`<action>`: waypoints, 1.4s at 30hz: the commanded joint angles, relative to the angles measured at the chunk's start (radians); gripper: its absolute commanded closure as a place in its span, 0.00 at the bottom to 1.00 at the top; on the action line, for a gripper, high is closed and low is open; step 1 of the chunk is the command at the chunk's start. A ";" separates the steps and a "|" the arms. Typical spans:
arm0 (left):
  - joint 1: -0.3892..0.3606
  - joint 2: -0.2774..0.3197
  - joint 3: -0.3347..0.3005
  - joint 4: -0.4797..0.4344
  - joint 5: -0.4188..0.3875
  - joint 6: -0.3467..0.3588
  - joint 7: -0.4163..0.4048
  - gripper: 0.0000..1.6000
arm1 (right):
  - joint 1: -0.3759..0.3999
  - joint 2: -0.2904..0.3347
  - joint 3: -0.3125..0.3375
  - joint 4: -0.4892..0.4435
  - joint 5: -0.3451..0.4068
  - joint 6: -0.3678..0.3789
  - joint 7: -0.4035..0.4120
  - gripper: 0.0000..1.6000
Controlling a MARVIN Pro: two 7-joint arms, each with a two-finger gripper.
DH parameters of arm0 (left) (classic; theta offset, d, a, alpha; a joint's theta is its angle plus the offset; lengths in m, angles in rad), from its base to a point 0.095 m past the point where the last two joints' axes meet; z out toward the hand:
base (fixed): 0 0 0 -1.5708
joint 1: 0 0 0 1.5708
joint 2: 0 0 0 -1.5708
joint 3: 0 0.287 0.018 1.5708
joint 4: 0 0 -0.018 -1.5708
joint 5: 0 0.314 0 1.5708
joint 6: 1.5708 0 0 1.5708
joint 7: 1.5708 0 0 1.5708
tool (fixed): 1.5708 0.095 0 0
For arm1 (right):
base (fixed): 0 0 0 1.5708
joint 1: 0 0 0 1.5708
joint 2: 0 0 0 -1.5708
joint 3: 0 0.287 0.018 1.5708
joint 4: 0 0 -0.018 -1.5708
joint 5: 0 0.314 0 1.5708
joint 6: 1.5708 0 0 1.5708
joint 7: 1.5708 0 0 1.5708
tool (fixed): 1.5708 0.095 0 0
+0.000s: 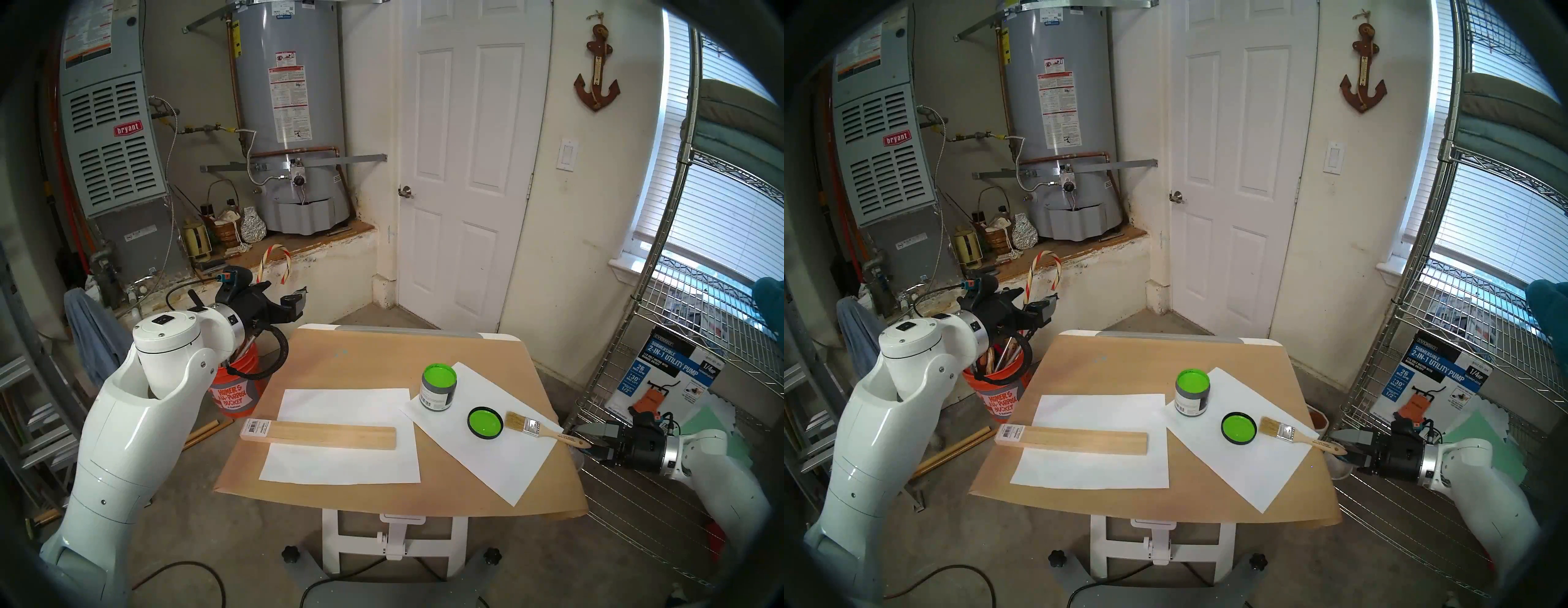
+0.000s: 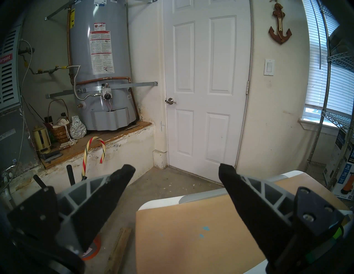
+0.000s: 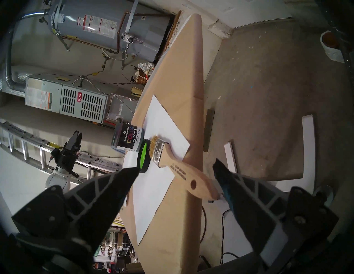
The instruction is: Pick up brush, dip the brush into paint, and paint the wood
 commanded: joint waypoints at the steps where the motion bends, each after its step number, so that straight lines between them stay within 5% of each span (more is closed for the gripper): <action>1: -0.009 0.002 -0.009 -0.017 -0.002 -0.003 0.000 0.00 | 0.020 0.003 -0.002 -0.004 -0.001 0.012 -0.006 0.16; 7: -0.009 0.002 -0.009 -0.017 -0.002 -0.003 0.000 0.00 | 0.024 0.001 -0.004 -0.001 -0.005 0.014 -0.006 0.20; 11: -0.009 0.002 -0.009 -0.017 -0.002 -0.003 0.000 0.00 | 0.025 -0.002 -0.004 0.001 -0.007 0.014 -0.006 0.32; 18: -0.009 0.002 -0.009 -0.017 -0.002 -0.003 0.000 0.00 | 0.026 -0.004 -0.004 0.004 -0.011 0.018 -0.005 0.35; 21: -0.009 0.002 -0.009 -0.017 -0.002 -0.003 0.000 0.00 | 0.027 -0.004 -0.004 0.004 -0.013 0.018 -0.005 0.46; 32: -0.009 0.002 -0.009 -0.017 -0.002 -0.003 0.000 0.00 | 0.032 -0.007 -0.008 0.008 -0.020 0.017 -0.004 0.46; 42: -0.009 0.002 -0.009 -0.017 -0.002 -0.003 0.000 0.00 | 0.042 -0.009 -0.018 0.025 -0.031 0.001 0.013 0.69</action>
